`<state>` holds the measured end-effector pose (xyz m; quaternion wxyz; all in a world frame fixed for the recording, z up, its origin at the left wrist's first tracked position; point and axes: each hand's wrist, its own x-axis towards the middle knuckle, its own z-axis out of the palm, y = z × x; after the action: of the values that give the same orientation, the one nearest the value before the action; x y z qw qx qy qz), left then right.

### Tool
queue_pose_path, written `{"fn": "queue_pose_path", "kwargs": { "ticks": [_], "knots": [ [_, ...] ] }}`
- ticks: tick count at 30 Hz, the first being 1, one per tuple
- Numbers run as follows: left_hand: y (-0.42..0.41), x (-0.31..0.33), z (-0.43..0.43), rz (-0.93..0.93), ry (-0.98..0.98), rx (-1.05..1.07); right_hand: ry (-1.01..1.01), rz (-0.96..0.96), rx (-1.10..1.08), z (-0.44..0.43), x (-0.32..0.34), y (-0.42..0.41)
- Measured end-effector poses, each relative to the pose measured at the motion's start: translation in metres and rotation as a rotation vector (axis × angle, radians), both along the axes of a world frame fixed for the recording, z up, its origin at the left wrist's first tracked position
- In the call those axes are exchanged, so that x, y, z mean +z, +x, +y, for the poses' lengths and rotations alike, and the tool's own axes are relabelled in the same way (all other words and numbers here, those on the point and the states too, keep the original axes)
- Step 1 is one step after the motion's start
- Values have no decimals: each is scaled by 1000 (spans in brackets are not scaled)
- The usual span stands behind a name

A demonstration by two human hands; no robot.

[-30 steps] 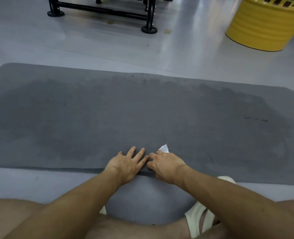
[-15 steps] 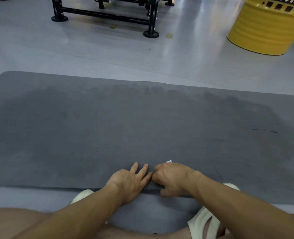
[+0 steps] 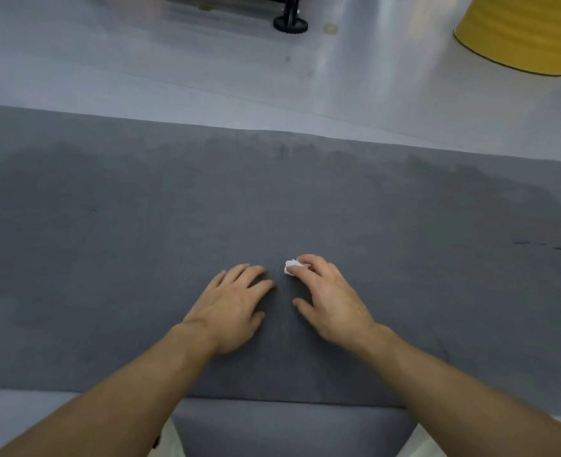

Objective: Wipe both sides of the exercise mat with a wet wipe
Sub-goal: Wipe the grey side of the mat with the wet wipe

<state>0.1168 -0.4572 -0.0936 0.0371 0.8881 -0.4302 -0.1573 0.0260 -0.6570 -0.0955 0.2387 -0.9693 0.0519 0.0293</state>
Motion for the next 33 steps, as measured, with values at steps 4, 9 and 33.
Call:
{"fn": "queue_pose_path", "kwargs": {
  "ticks": [4, 9, 33],
  "knots": [
    [11, -20, -3, -47, -56, 100, -152, 1, -34, 3, -13, 4],
    [15, -40, 6, -140, -87, 121, -292, 115, 56, -1, -23, -3],
    [13, -46, 13, -142, -119, 218, -393, 254, -254, -27, -7, -42]
  ]
}}
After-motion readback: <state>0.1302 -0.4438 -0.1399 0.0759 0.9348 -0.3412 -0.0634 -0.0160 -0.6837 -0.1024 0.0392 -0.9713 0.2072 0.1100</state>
